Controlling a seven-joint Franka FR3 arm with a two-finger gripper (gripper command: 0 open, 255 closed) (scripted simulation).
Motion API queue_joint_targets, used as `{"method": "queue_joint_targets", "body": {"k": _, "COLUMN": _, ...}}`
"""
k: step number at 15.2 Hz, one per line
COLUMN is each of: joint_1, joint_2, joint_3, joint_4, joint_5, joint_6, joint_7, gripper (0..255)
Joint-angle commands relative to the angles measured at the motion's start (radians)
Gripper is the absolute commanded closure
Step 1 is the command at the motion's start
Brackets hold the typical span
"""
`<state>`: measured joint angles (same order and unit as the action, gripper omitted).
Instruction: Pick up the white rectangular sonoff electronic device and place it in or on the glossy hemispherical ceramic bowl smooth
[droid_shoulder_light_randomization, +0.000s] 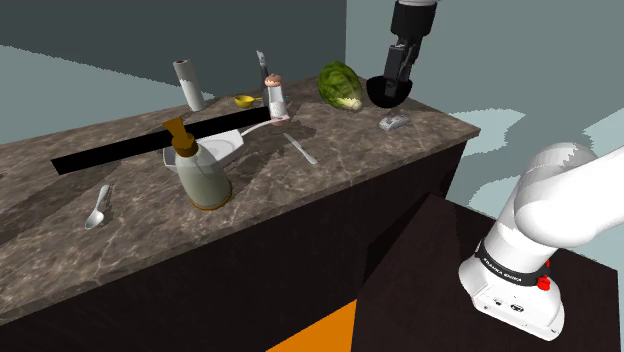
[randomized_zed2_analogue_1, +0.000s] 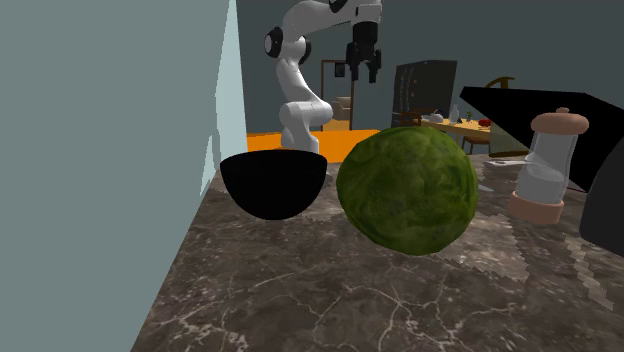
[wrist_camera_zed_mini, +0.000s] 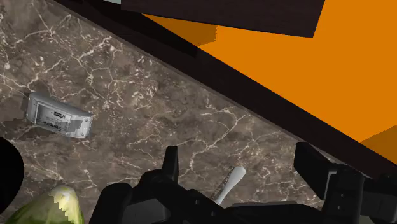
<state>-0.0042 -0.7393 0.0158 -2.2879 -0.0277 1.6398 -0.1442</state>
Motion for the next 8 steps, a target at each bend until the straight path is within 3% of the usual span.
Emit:
{"method": "queue_joint_targets", "body": {"k": 1, "joint_1": 0.000, "joint_2": 0.000, "joint_3": 0.000, "joint_4": 0.000, "joint_5": 0.000, "joint_6": 0.000, "joint_7": 0.000, "gripper": 0}}
{"method": "queue_joint_targets", "body": {"k": 8, "joint_1": 0.015, "joint_2": 0.004, "joint_3": -0.188, "joint_4": -0.108, "joint_5": -0.104, "joint_6": 0.108, "joint_7": -0.345, "gripper": 0}}
